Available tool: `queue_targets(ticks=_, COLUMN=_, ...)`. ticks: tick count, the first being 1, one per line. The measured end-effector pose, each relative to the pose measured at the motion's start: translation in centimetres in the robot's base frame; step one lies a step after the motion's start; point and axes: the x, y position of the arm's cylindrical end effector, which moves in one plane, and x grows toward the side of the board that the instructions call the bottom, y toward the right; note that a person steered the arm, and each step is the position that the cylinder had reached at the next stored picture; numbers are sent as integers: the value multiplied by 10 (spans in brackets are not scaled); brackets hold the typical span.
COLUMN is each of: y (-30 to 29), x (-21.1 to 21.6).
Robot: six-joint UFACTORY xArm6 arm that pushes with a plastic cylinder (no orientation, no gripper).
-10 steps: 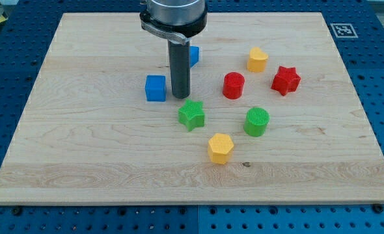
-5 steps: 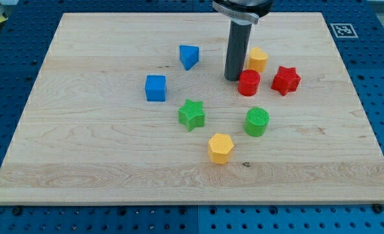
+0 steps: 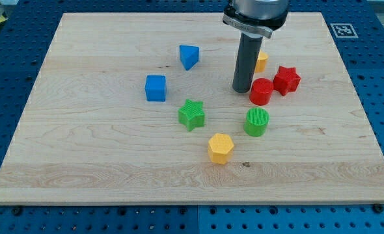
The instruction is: Group up the red blocks below the yellow heart
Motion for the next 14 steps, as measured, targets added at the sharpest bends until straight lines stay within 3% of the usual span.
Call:
queue_targets(ticks=6, y=40, x=-11)
queue_targets(ticks=9, y=43, x=-67)
queue_targets(ticks=11, y=52, x=-68)
queue_targets(ticks=12, y=74, x=-48)
queue_targets(ticks=14, y=146, x=-47)
